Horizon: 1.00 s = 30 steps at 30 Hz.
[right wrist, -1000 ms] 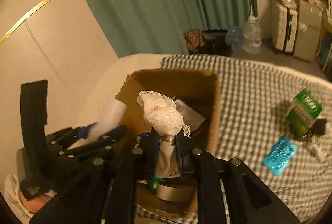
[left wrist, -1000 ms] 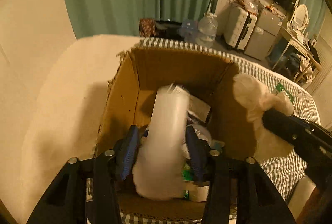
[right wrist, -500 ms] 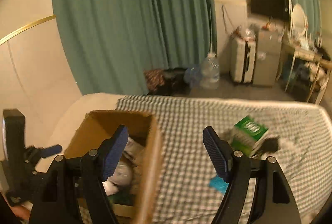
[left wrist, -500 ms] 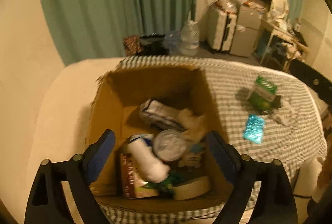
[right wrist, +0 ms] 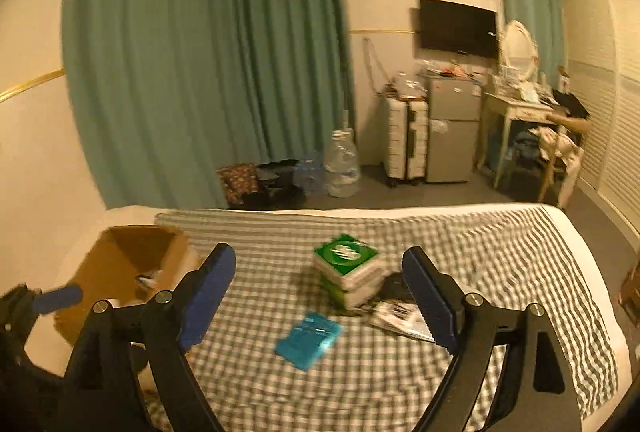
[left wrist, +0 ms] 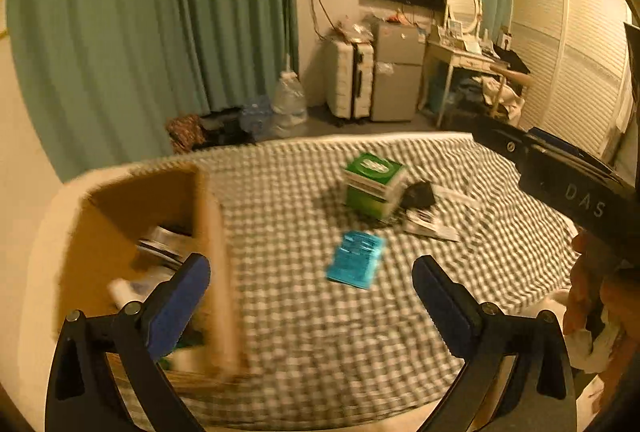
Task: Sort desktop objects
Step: 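Grasp the blue blister pack with the left gripper while the right gripper grasps the dark jar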
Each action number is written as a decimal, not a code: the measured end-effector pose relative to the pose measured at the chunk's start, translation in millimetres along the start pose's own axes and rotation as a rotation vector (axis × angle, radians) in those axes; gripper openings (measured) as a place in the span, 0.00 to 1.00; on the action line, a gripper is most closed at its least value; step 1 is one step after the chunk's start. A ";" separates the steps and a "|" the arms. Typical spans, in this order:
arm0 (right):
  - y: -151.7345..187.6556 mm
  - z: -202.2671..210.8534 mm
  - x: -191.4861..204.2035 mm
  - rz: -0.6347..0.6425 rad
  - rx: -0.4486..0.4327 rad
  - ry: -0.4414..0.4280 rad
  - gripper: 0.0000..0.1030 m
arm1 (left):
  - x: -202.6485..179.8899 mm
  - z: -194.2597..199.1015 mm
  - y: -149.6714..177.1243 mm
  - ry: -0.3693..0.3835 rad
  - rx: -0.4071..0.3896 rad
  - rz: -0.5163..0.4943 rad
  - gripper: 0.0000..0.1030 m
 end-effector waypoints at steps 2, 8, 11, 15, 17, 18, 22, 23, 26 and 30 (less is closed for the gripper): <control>8.9 -4.1 -26.9 -0.025 0.020 0.004 0.88 | -16.6 -21.4 3.4 0.010 0.023 0.022 1.00; 45.0 -33.7 -98.8 -0.040 0.069 0.070 0.89 | -43.3 -79.4 20.3 0.018 0.085 0.063 1.00; 67.7 -61.5 -124.5 -0.081 0.166 0.063 0.89 | -51.7 -112.7 33.5 0.015 0.138 0.072 1.00; 97.9 -100.4 -140.6 -0.125 0.300 0.003 0.89 | -59.6 -156.3 44.9 -0.012 0.201 0.046 1.00; 105.2 -119.8 -148.5 -0.175 0.370 -0.026 0.89 | -61.8 -175.0 48.7 -0.020 0.224 0.012 1.00; 108.4 -125.0 -152.8 -0.199 0.375 -0.041 0.89 | -63.0 -181.1 49.9 -0.028 0.230 0.000 1.00; 108.9 -138.6 -154.6 -0.206 0.373 -0.038 0.89 | -58.8 -214.7 51.3 -0.022 0.265 -0.032 1.00; 108.0 -142.8 -154.2 -0.201 0.374 -0.041 0.89 | -57.8 -221.2 50.6 -0.021 0.269 -0.035 1.00; 103.5 -157.2 -151.2 -0.175 0.359 -0.048 0.89 | -50.9 -242.9 48.6 -0.039 0.279 -0.030 1.00; 94.8 -180.6 -146.1 -0.104 0.327 -0.021 0.89 | -43.1 -269.7 50.6 -0.040 0.320 0.009 1.00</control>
Point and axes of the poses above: each gripper's, at about its wrist camera, not at the fingertips, and z roughly against the way its jaws point, x to its left, y to its underside, the point moved 2 cm from there along -z, roughly the way its jaws point, and after that the axes turned 1 degree about y, right-handed, at the moved point
